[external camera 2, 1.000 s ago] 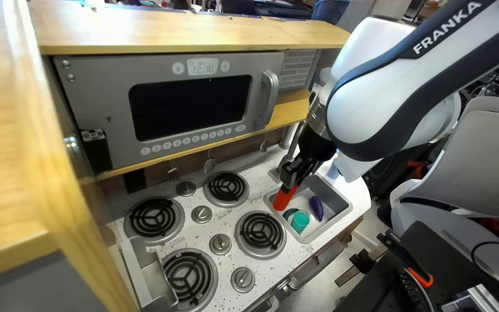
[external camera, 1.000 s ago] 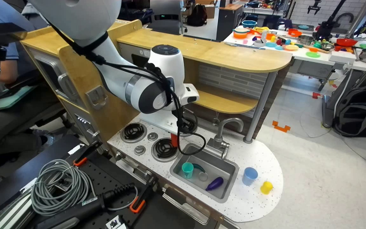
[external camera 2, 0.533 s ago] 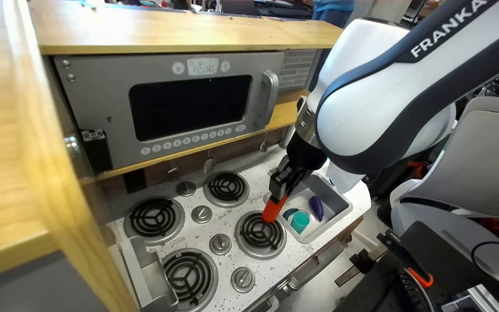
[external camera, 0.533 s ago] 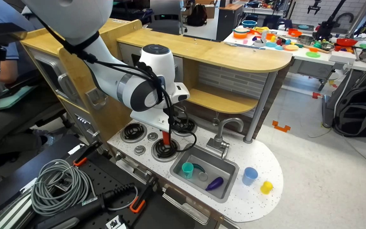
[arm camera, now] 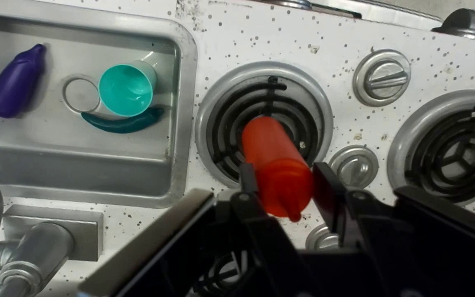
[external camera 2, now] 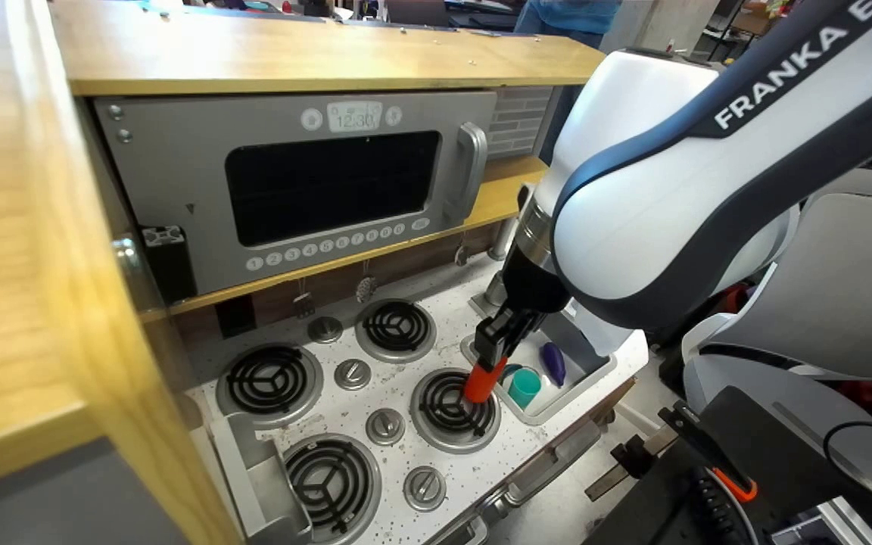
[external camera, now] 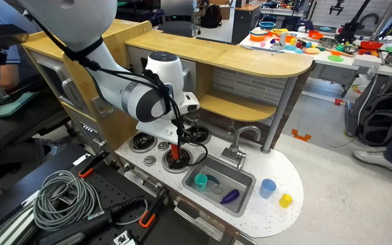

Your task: Put the red sauce bottle inside the light blue cup in the sink, remove the sauce bottle from the cup and place it on the stove

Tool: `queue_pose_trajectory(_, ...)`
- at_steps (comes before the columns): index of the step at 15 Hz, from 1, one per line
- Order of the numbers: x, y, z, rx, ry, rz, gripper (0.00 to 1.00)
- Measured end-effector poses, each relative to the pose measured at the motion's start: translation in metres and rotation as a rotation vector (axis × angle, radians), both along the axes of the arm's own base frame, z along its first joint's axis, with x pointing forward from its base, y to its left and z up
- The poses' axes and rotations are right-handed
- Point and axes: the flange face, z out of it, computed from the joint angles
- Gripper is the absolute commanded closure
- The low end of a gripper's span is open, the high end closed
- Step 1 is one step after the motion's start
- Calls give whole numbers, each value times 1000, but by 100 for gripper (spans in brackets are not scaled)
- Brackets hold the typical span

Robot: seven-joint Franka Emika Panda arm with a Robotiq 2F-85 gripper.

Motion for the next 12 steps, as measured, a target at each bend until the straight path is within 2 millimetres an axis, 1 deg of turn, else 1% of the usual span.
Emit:
queue_pose_trajectory(8,-10,-14,-12,-54,31,-7,87)
queue_pose_trajectory(12,-13,-16,-19,-63,44,-16,87)
